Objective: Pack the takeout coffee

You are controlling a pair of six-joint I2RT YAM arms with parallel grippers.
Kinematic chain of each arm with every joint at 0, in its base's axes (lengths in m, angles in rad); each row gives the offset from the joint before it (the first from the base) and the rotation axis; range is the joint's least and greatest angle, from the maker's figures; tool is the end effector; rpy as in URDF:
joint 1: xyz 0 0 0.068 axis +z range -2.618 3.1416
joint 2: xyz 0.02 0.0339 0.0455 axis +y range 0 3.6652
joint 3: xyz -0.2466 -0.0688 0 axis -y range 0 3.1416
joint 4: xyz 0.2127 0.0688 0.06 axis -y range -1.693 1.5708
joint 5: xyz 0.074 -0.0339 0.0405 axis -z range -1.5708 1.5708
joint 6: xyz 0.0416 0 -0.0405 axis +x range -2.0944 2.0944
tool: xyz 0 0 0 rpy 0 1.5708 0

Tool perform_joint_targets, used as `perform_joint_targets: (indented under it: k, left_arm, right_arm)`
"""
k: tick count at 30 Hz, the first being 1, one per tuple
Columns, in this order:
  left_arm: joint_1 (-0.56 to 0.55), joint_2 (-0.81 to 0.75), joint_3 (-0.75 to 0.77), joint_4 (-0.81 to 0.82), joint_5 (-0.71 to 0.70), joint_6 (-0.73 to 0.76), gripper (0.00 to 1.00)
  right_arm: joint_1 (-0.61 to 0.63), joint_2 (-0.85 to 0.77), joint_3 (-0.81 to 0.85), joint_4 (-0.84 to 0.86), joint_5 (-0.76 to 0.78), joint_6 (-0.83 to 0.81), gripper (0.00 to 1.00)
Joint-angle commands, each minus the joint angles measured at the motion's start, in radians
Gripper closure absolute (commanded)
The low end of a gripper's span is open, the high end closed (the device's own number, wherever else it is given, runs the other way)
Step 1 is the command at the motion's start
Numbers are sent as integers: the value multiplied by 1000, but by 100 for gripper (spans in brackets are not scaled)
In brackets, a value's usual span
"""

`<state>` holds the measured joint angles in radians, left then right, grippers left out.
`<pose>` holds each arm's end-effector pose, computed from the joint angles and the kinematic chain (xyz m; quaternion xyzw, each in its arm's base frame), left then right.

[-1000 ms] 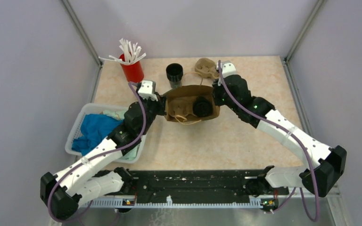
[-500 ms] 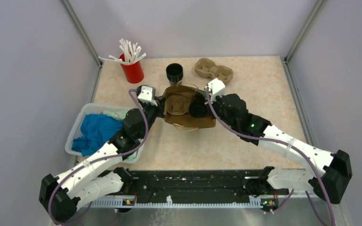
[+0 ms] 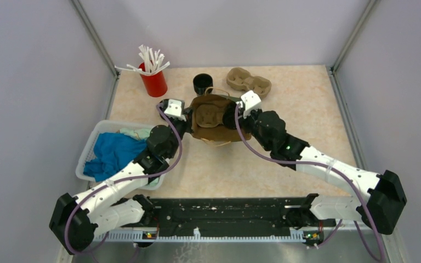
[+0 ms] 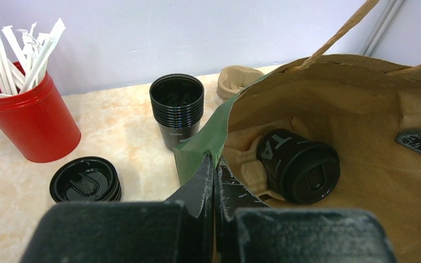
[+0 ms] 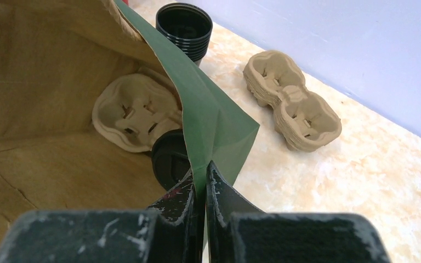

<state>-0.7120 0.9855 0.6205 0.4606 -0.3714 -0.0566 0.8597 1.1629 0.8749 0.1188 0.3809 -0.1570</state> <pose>0.1735 -0.1298 0.3099 0.0834 0.6698 -0.1576 0.7209 0.1776 0.1825 0.3180 -0.2587 0.7150 0.0821 0.6443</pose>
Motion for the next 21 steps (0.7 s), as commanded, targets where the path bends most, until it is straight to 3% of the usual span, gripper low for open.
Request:
perform_joint_targets:
  k: [1,9,13,15,19,21]
  left_arm:
    - [3,4,4,66,17,-27,100]
    - [3,-2,46,-73,30,-125,100]
    - [3,-13,19,-86,66,-149,100]
    - [3,-12,5,-83,81,-149,100]
    - [3,1,12,-124,118,-144,100]
    - [3,7,22,-156,119,-151,100]
  right_arm:
    - [1,-7,2,83,4,-1,97]
    - [2,-1,40,-32,35,56,96]
    - [2,-4,42,-112,41,82,90]
    - [1,-3,66,-208,39,106,82]
    - [1,-21,163,-443,28,189,52]
    - [2,-42,219,-582,2,246,41]
